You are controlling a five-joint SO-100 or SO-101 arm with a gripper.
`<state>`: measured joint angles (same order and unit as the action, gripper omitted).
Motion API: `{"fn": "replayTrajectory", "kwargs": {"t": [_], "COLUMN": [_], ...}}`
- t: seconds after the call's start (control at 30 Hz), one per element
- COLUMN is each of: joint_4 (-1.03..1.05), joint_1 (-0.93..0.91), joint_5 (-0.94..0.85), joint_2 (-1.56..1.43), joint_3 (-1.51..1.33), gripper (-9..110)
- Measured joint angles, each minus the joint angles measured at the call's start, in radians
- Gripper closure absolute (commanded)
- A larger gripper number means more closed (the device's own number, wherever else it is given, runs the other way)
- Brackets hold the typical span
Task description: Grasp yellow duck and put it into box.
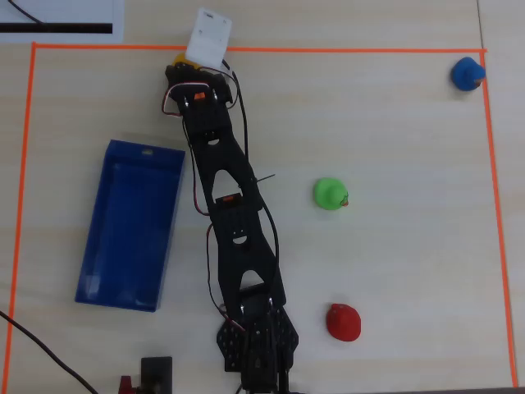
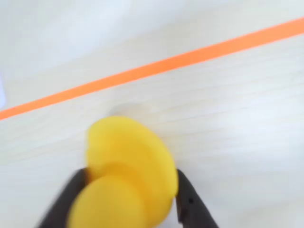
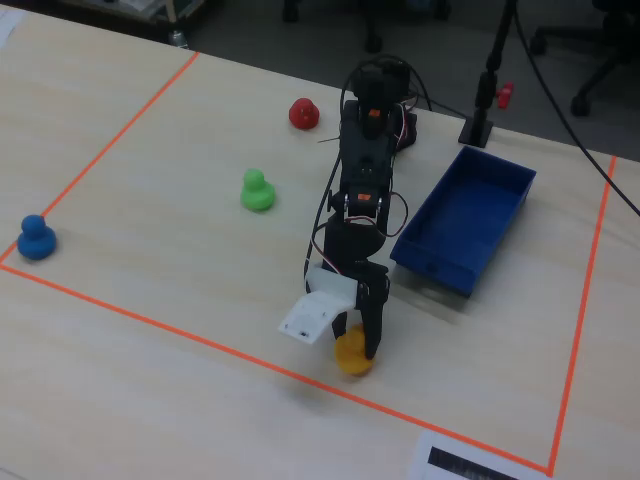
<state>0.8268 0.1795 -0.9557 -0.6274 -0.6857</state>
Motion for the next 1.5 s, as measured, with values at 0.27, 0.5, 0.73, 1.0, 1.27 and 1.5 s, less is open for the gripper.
{"fn": "replayTrajectory", "kwargs": {"t": [0.27,0.5,0.73,1.0,1.27,1.5], "joint_4": [0.215,0.614,0.773,0.689,0.595,0.574], "joint_1": [-0.034,0.095,0.334,0.589,0.618,0.439], "joint_5": [0.199,0.367,0.56,0.71,0.658,0.483], "joint_2": [-0.276,-0.808,-0.991,-0.851,-0.834,-0.956], "joint_3": [-0.083,-0.365,-0.698,-0.755,-0.888,-0.904], "gripper": [101,101,101,101,64,69]}}
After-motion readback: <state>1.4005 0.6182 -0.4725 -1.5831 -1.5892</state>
